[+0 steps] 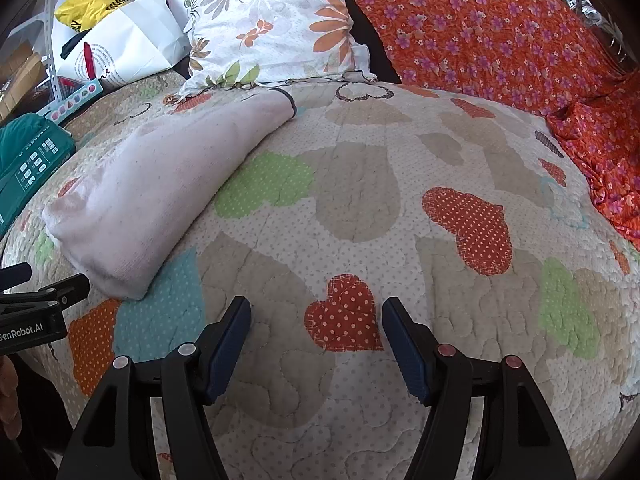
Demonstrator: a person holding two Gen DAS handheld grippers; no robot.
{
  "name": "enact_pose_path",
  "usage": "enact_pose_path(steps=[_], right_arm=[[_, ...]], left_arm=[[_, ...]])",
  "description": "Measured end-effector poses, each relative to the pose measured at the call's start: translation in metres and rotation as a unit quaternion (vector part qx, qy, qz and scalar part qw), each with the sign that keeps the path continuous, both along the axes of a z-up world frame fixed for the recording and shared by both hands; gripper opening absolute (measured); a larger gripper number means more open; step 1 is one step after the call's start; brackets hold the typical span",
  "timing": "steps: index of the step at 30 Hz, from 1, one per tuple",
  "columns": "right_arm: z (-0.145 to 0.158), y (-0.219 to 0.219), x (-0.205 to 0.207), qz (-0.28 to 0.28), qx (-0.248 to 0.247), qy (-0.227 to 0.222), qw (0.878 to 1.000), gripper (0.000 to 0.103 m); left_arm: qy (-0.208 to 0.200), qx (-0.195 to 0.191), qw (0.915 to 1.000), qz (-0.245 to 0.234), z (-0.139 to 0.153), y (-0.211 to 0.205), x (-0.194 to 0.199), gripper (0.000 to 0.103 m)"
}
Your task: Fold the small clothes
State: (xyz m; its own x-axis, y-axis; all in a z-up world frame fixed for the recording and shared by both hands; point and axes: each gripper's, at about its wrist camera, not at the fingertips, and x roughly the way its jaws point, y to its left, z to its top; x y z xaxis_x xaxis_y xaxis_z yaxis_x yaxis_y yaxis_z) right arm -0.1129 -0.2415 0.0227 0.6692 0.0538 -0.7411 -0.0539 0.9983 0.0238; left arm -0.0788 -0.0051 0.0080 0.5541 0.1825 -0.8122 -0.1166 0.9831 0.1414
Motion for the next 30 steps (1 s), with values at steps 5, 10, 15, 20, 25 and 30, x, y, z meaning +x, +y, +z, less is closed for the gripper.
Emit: enact_pose_path(steps=[5,10,15,20,25,30], right_arm=[[0.0002,0.0008,-0.0001,0.001,0.000,0.000,1.000,0.073],[0.0002,0.0012,-0.0002,0.000,0.000,0.000,1.000,0.073],[0.0002,0.0013,-0.0003,0.000,0.000,0.000,1.000,0.073],[0.0002,0.0013,-0.0002,0.000,0.000,0.000,1.000,0.073],[-0.0005,0.0024,-0.0003,0.001,-0.001,0.001,1.000,0.073],[-0.0002,0.0023,-0.0003,0.001,-0.001,0.000,1.000,0.073]], left_arm=[[0.003,-0.009,1.0000,0.001,-0.0008,0.0007,0.0006,0.103],[0.001,-0.007,1.0000,0.002,-0.0006,-0.0003,0.0000,0.103],[0.003,-0.007,1.0000,0.001,-0.0008,0.0001,0.0007,0.103],[0.007,-0.010,0.9999,0.002,-0.0024,-0.0001,0.0009,0.103],[0.011,-0.013,0.9998,0.003,-0.0044,0.0017,0.0010,0.103],[0.012,-0.014,0.9998,0.002,-0.0050,0.0014,0.0005,0.103]])
